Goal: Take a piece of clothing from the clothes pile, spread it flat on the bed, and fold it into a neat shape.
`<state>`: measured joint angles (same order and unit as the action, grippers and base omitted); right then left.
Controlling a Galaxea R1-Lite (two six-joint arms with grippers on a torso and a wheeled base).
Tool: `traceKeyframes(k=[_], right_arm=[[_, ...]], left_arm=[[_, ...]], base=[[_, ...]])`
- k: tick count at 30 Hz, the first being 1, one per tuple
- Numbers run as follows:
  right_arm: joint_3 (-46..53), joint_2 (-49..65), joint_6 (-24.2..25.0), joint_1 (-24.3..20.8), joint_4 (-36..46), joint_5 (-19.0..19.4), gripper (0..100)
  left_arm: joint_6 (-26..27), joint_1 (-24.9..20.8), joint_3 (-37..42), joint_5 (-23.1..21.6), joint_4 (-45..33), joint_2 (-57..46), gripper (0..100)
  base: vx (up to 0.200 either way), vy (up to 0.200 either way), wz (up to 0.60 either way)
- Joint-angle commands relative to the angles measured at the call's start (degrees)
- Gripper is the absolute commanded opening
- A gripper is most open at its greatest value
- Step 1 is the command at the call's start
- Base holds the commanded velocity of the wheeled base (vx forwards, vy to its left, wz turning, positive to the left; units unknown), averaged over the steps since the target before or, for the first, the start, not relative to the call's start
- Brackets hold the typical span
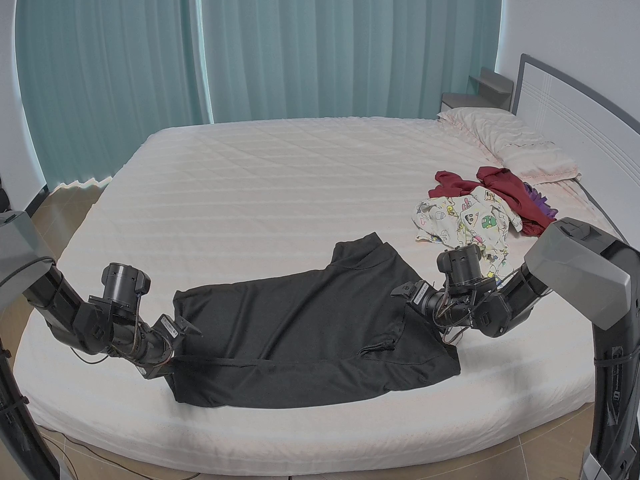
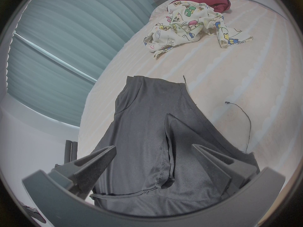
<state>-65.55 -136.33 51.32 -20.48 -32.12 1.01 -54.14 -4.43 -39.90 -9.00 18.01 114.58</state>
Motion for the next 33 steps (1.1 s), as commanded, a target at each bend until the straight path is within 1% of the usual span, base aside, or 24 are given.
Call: traceKeyframes(k=[1, 3, 10, 12, 20, 25, 26, 29, 33], right_arm=[[-7.1, -3.7, -1.5, -0.9, 6.0, -1.5, 100], [-9.6, -5.5, -2.5, -0.7, 6.9, -1.9, 100], [-14.9, -9.5, -3.2, -1.1, 9.7, -2.9, 100], [-16.6, -10.4, -3.2, -1.1, 10.0, -3.8, 100], [-20.2, -11.9, -3.3, -1.1, 14.0, -3.9, 100], [-22.7, -13.6, -3.4, -1.8, 16.4, -4.1, 100], [-22.9, -13.7, -3.4, -1.8, 16.5, -4.1, 0], [-23.1, -13.7, -3.4, -1.8, 16.7, -5.1, 0], [-22.7, -12.9, -3.3, -1.5, 16.7, -5.3, 0]], left_arm=[[-2.6, -0.8, 4.6, 0.2, 10.7, 4.5, 100], [-2.9, -1.4, 4.9, 1.1, 12.4, 5.0, 100], [-3.0, -1.4, 5.4, 1.0, 12.8, 5.0, 100], [-3.0, -1.4, 5.4, 1.0, 12.8, 5.0, 100], [-3.0, -1.4, 5.4, 1.0, 12.8, 5.0, 100], [-3.1, -1.4, 5.4, 1.0, 12.8, 5.0, 100], [-3.1, -1.4, 5.4, 1.0, 12.8, 5.0, 100], [-3.1, -1.4, 5.4, 1.0, 12.8, 5.0, 100], [-3.1, -1.4, 5.4, 1.0, 12.8, 5.1, 100]], base=[[0.000, 0.000, 0.00], [0.000, 0.000, 0.00], [0.000, 0.000, 0.00], [0.000, 0.000, 0.00], [0.000, 0.000, 0.00], [0.000, 0.000, 0.00], [0.000, 0.000, 0.00], [0.000, 0.000, 0.00], [0.000, 0.000, 0.00]])
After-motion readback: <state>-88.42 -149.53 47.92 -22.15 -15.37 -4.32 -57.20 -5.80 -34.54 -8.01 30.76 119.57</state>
